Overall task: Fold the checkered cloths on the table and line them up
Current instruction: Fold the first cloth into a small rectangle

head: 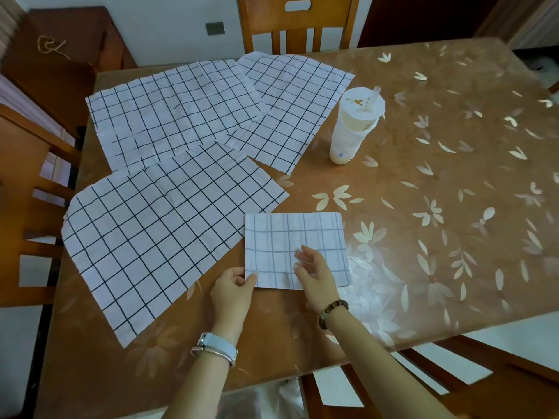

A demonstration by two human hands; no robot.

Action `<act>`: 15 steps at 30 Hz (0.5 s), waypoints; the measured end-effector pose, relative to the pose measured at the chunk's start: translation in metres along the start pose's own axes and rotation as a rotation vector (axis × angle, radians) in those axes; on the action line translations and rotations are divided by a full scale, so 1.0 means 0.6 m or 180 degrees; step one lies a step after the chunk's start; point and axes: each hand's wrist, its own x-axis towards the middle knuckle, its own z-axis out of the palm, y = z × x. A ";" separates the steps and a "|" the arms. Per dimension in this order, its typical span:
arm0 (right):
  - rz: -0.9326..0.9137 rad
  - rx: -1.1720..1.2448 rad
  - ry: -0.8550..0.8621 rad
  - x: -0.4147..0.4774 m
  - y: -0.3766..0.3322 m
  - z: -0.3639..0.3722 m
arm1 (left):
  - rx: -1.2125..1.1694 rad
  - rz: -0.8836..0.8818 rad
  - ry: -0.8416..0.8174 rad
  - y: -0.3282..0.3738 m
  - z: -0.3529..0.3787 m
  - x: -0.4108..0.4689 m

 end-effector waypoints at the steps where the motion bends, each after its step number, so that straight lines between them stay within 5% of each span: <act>1: 0.0019 0.0035 -0.0005 0.000 -0.001 -0.001 | -0.0093 0.0031 -0.0041 0.005 0.001 -0.001; 15: 0.0375 0.0535 -0.0317 0.011 -0.035 -0.005 | -0.1084 0.0313 -0.0585 0.064 0.025 -0.012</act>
